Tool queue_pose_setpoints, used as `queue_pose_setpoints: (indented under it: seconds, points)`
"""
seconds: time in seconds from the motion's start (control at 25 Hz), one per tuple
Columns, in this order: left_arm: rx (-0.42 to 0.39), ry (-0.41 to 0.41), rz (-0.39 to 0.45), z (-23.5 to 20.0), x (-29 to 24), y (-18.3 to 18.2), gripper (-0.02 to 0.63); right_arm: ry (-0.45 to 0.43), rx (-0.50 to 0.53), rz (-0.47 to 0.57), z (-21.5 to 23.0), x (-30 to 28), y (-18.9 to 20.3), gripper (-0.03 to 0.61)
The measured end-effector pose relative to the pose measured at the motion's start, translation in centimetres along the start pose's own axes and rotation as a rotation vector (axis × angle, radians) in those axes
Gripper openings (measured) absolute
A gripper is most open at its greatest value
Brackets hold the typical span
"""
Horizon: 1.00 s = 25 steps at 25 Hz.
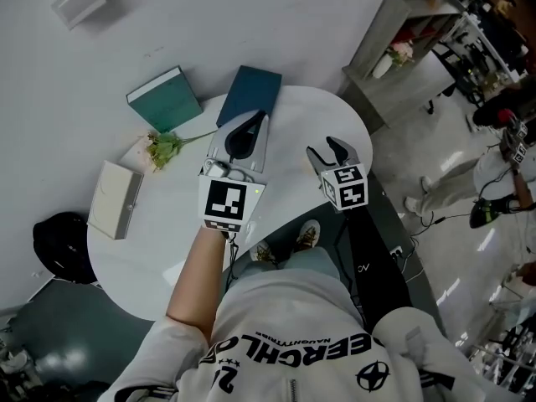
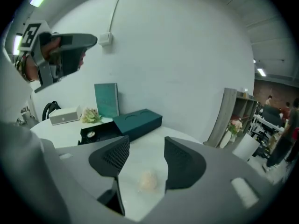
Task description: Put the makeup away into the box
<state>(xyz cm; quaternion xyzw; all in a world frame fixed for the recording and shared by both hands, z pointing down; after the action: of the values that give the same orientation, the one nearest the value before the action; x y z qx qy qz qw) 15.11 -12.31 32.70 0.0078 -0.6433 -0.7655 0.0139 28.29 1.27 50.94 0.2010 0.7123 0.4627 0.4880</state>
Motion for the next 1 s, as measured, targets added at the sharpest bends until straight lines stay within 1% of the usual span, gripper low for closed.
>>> queue_pose_setpoints:
  seconds: [0.2, 0.32, 0.44, 0.56, 0.76, 0.8, 0.88, 1.0]
  points:
    - [0.021, -0.026, -0.020, -0.5, 0.6, 0.6, 0.000, -0.016, 0.020, -0.159, -0.5, -2.6, 5.1, 0.273]
    - [0.045, -0.037, -0.009, -0.7, 0.5, 0.5, 0.000, -0.033, 0.021, -0.246, -0.8, -4.3, 7.8, 0.275]
    - [0.043, -0.030, -0.001, -0.6, 0.3, 0.1, 0.000, -0.047, 0.022, -0.323, -0.8, -5.4, 10.0, 0.275]
    - [0.038, -0.032, 0.000, -0.7, 0.5, -0.1, 0.000, -0.042, 0.007, -0.361, -0.6, -5.9, 11.0, 0.273]
    - [0.035, -0.042, -0.007, -0.9, 0.8, -0.1, 0.000, -0.039, -0.009, -0.379, -0.5, -6.3, 11.5, 0.270]
    - [0.035, -0.042, -0.010, -0.9, 0.8, 0.0, 0.000, -0.045, -0.010, -0.392, -0.5, -6.4, 11.8, 0.188]
    - [0.030, -0.038, -0.018, -0.9, 0.9, 0.1, 0.000, -0.056, -0.005, -0.409, -0.6, -6.5, 12.1, 0.151]
    - [0.029, -0.038, -0.031, -1.0, 1.1, 0.6, 0.000, -0.042, 0.048, -0.408, -0.5, -6.3, 12.0, 0.137]
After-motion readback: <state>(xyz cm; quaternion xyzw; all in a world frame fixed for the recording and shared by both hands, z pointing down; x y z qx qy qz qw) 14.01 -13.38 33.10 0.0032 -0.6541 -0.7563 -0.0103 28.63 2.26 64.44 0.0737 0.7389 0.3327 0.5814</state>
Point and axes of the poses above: the fingertips, and each gripper's own axes: x backward along the fingers, z to its right, y out of its underside, the point moved 5 cm from there along x, backward along the fingers, and after that the axes turned 6 degrees about y, right-handed, at the moved point
